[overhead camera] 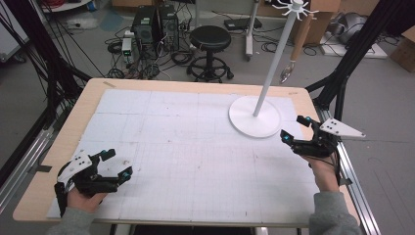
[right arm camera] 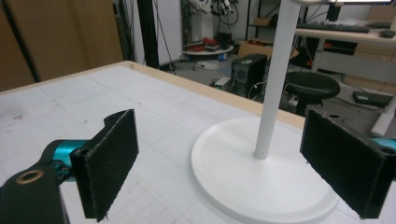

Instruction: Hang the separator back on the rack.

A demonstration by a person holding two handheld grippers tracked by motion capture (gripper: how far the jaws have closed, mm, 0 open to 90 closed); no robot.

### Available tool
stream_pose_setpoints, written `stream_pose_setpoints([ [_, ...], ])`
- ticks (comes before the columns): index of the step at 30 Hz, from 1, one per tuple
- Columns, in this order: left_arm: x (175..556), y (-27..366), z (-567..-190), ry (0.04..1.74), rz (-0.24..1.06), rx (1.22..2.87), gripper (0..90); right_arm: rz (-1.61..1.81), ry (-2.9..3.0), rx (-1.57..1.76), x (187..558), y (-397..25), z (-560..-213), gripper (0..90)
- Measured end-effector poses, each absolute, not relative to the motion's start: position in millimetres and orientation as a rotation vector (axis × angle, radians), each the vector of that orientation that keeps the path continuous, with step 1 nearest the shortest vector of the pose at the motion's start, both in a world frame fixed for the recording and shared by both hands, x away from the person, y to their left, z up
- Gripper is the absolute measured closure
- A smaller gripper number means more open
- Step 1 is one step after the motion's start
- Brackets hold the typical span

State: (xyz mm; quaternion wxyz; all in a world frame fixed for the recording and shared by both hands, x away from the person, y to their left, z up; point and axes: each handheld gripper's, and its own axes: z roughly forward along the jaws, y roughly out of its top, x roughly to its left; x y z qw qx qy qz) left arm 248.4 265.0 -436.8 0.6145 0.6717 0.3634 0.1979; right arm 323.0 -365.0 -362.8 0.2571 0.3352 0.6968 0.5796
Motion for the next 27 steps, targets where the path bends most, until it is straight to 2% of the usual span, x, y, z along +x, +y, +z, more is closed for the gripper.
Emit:
stream_pose_setpoints([
  [27,251,266,-437,0.833,0.457,1.549,1.7,1.586,1.997,0.994,294,-332,-400,10.8],
])
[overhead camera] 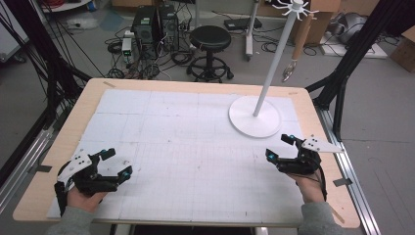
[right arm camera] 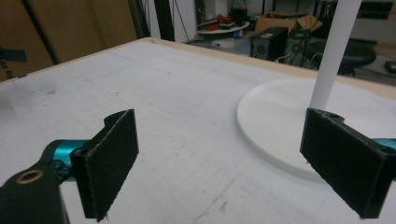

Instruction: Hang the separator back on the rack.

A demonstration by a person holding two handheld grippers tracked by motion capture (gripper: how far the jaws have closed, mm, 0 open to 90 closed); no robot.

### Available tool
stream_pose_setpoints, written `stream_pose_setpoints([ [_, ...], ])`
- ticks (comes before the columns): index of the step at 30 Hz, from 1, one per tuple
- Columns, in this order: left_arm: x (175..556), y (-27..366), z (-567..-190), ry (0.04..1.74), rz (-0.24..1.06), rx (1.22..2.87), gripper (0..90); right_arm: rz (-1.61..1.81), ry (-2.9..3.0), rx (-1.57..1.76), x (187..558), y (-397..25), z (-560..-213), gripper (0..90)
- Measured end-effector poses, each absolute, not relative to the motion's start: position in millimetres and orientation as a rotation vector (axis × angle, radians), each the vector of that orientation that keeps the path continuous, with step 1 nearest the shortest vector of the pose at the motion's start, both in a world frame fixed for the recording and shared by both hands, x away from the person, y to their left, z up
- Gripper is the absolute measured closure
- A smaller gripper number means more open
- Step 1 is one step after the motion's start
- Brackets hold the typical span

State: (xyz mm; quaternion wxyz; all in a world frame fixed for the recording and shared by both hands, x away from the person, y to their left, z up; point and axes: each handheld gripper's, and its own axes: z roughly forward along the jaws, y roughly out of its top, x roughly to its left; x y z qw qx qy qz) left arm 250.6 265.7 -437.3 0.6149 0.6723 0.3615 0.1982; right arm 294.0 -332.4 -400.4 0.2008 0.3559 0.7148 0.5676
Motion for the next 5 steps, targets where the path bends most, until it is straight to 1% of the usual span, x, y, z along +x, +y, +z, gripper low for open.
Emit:
stream_pose_setpoints([
  [5,249.0,265.0,-435.7,0.821,0.461,1.555,1.7,1.572,2.019,1.005,289.5,-334.3,-407.5,10.8],
])
